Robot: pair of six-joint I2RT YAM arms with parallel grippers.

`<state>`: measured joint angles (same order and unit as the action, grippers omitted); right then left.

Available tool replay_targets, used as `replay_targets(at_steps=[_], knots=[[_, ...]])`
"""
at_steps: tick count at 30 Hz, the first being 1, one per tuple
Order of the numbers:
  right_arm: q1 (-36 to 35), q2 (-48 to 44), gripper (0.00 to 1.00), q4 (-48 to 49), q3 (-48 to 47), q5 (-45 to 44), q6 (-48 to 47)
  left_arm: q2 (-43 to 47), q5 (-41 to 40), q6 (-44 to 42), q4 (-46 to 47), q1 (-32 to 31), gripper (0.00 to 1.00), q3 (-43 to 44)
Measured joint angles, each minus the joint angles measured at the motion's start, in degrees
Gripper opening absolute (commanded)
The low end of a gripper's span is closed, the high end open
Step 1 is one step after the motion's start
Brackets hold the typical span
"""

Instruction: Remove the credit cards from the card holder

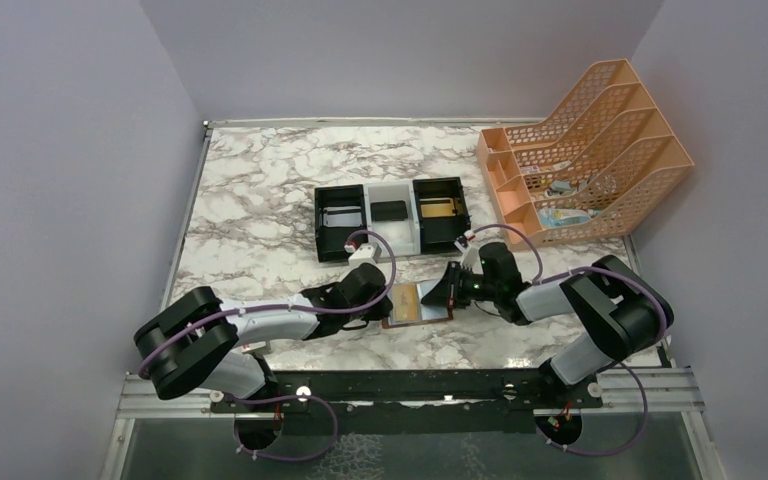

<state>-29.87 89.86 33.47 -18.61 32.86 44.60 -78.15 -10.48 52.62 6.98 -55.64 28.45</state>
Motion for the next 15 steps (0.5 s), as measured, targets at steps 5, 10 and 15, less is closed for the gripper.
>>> replay_targets(at_steps=[5,10,15], knots=[[-0.02,1.49,0.22,2.27,-0.02,3.34,-0.96,-0.81,-0.09,-0.04,-0.07,0.00,0.00,0.72],[0.00,3.61,0.23,4.09,-0.37,5.25,-1.11,-1.42,-0.35,-0.07,-0.07,-0.22,0.00,1.18],[-0.09,5.20,0.24,6.08,-0.68,6.01,-0.26,-2.32,-0.72,-0.33,-0.20,-0.59,0.00,2.05]])
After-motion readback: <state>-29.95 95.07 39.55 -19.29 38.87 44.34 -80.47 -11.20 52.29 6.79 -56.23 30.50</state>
